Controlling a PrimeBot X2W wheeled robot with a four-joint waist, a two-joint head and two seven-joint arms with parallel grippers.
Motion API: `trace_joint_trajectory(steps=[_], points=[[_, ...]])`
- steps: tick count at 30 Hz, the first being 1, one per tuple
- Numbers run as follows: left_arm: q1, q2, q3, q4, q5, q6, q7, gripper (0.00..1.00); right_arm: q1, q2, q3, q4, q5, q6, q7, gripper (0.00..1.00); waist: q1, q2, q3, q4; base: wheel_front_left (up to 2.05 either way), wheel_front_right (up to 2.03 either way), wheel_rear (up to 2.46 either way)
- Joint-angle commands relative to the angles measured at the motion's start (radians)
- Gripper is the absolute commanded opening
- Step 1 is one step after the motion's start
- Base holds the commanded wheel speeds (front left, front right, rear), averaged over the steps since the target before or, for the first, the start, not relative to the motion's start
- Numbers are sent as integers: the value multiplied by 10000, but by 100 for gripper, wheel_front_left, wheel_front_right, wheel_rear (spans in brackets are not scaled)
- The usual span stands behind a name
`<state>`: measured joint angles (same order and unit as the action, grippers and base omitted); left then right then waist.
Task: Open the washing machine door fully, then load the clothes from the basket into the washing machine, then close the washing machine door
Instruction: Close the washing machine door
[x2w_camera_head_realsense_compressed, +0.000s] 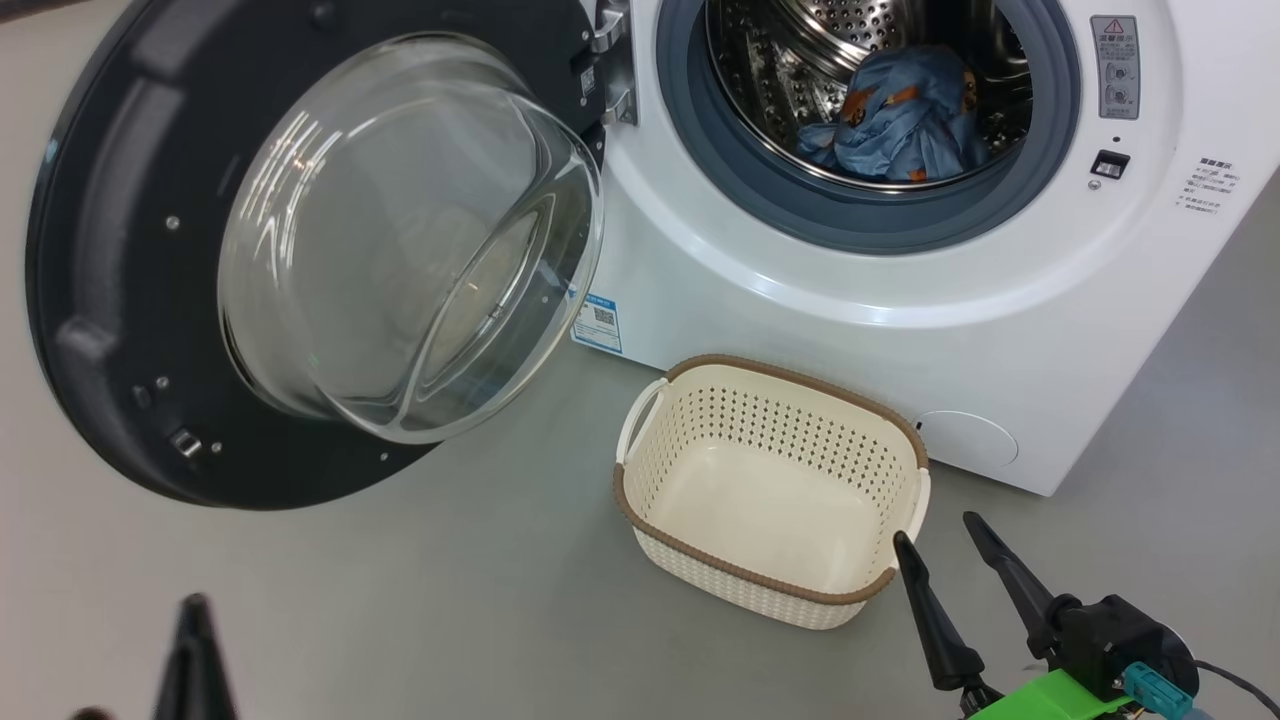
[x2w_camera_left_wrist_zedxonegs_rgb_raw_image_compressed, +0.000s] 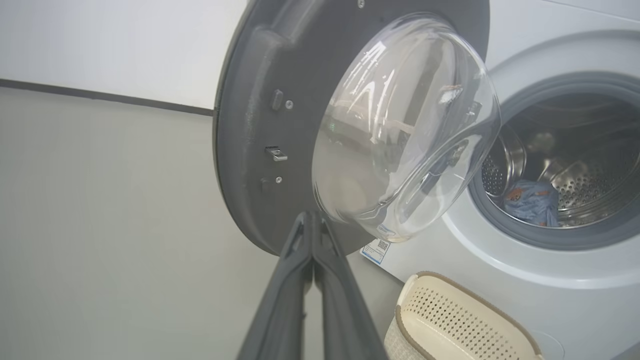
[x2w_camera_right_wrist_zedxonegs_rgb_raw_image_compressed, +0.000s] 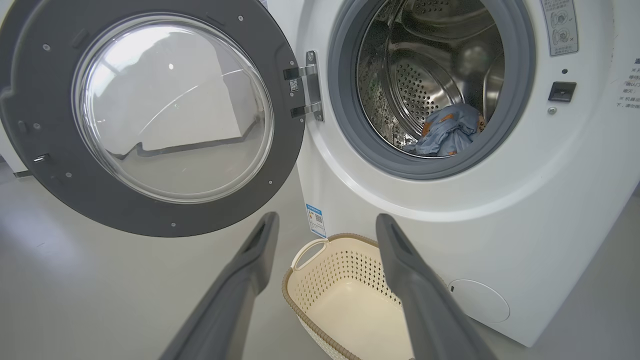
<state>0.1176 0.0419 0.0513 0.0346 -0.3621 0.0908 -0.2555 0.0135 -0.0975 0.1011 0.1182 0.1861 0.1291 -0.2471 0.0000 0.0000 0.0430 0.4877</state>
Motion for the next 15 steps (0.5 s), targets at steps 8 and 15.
trace_joint_trajectory(steps=[8,15], points=[[-1094,158,3154,-36,-4103,-1048,-63,0,-245,-17,262,-236,125,16,-11,100,0,0,-9,-42,0,0,0],[-2919,1495,4896,946,-6894,-1429,1053,0,-245,-57,251,-341,173,16,62,100,0,0,82,-57,0,0,0]])
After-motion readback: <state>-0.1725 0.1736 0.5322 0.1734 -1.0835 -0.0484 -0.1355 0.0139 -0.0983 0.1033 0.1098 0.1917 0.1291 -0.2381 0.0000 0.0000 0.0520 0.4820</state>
